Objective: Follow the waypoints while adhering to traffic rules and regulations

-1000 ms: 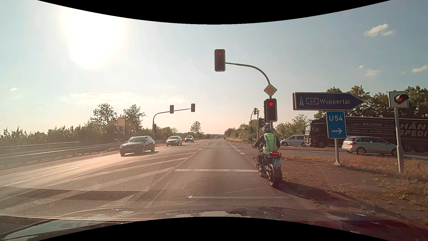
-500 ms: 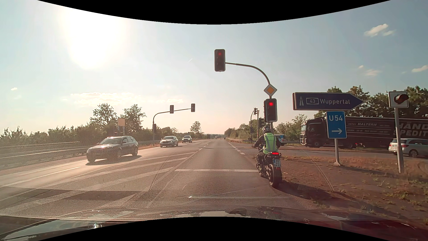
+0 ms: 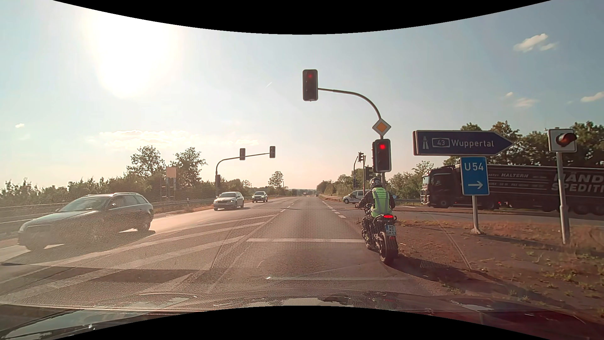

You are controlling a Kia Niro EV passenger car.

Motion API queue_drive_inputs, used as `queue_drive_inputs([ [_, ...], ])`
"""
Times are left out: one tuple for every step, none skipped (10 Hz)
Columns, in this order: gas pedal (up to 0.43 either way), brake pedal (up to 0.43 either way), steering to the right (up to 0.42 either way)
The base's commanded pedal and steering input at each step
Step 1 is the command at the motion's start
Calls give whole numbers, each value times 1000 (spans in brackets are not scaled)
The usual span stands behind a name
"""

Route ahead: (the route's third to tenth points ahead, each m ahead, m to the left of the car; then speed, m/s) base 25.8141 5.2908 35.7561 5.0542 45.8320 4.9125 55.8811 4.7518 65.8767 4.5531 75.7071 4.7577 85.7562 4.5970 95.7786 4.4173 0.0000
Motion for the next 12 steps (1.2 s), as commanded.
queue_drive_inputs([
  [0,0,2],
  [0,0,2],
  [0,0,1],
  [0,0,2],
  [0,0,2],
  [0,0,2],
  [0,0,1],
  [0,0,2],
  [0,0,2],
  [0,0,1],
  [0,0,1],
  [0,0,2],
])
